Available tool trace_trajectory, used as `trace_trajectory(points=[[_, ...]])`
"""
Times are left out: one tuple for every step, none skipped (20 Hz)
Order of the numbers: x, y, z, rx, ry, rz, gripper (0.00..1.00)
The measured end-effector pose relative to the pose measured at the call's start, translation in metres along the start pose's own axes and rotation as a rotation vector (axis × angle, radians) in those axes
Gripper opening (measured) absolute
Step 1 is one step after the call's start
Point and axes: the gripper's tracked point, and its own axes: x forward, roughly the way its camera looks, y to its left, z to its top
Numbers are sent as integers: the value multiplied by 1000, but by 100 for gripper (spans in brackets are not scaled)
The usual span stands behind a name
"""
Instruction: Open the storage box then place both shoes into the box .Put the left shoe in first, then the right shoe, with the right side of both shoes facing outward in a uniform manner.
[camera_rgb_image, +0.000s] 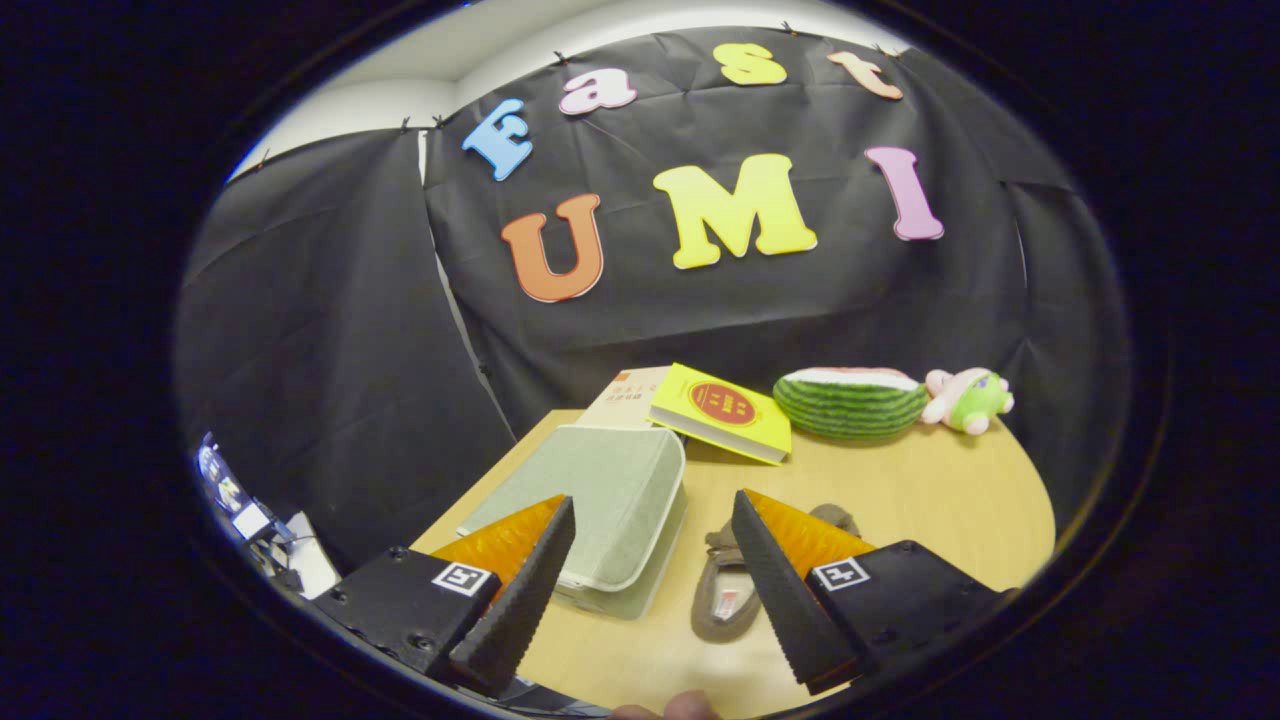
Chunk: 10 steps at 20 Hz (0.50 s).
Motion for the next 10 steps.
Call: trace_trajectory(points=[[7, 2, -10, 28, 20, 8, 100], [14, 3, -19, 57, 41, 17, 100], [22, 7, -30, 87, 66, 34, 100], [31, 8, -40, 112, 95, 48, 100], [38, 10, -50, 134, 124, 61, 100], [46, 10, -59, 160, 149, 76, 100], [54, 10, -68, 186, 175, 94, 100], [62, 8, -75, 216, 196, 104, 100], [71, 6, -80, 245, 211, 110, 100], [80, 3, -84, 268, 227, 113, 100]])
